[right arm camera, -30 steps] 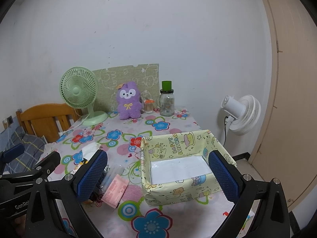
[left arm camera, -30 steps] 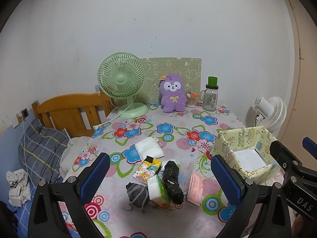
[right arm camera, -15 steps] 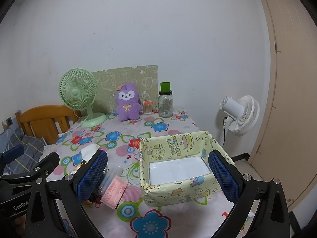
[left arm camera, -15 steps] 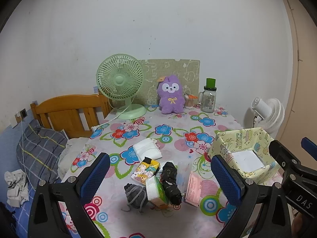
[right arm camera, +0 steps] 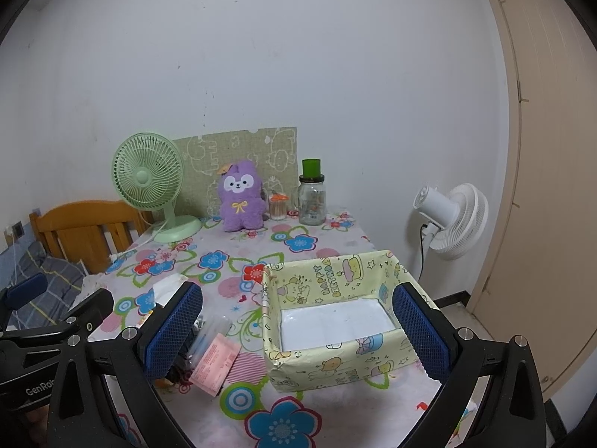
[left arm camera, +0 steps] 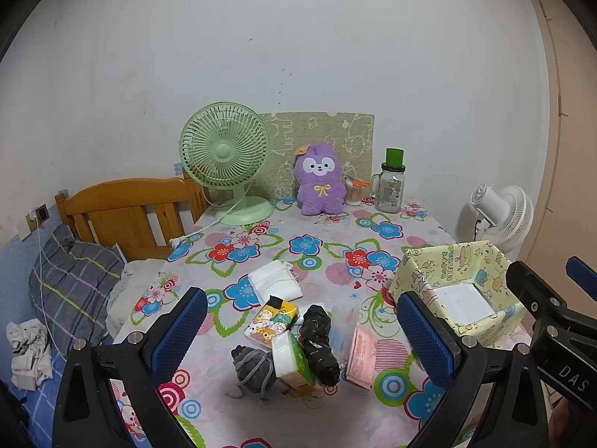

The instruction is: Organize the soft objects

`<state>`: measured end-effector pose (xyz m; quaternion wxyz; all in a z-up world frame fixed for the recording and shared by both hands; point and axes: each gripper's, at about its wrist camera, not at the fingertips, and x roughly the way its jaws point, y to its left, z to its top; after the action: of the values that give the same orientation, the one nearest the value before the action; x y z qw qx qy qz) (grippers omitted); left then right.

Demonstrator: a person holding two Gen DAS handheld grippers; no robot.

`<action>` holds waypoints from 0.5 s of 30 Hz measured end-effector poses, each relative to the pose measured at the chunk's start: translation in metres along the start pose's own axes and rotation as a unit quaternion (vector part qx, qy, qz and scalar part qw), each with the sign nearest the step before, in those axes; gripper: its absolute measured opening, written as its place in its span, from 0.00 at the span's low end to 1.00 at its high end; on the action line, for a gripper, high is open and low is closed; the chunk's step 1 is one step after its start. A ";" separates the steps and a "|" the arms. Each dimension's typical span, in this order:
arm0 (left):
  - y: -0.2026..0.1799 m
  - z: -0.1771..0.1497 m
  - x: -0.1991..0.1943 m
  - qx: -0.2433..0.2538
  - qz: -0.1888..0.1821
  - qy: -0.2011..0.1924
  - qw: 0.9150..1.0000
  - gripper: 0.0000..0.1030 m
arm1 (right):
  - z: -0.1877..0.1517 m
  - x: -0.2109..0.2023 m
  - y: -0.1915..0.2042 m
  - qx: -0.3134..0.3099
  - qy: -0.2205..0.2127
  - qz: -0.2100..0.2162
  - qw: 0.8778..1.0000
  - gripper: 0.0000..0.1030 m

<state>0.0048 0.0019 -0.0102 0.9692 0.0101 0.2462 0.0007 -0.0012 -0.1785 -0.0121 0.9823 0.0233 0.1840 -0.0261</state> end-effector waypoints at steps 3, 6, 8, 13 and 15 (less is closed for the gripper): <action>-0.001 0.000 0.000 -0.001 -0.001 0.000 1.000 0.99 | -0.001 0.000 0.000 0.002 0.003 -0.001 1.000 1.00; -0.003 -0.001 0.001 -0.001 -0.001 0.003 1.000 0.99 | -0.002 0.001 -0.002 0.006 0.008 0.002 1.000 1.00; -0.002 0.000 0.001 -0.002 -0.003 0.004 1.000 0.99 | -0.003 0.001 -0.001 0.006 0.009 0.002 1.000 1.00; -0.001 0.001 0.000 -0.002 -0.005 0.003 1.000 0.99 | -0.002 0.001 -0.001 0.006 0.009 0.003 1.000 1.00; -0.002 0.001 -0.001 -0.002 -0.006 0.002 1.000 0.99 | -0.002 0.001 -0.002 0.009 0.008 0.004 1.000 1.00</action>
<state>0.0049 -0.0001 -0.0087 0.9686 0.0067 0.2485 -0.0045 -0.0014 -0.1806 -0.0143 0.9806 0.0330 0.1916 -0.0233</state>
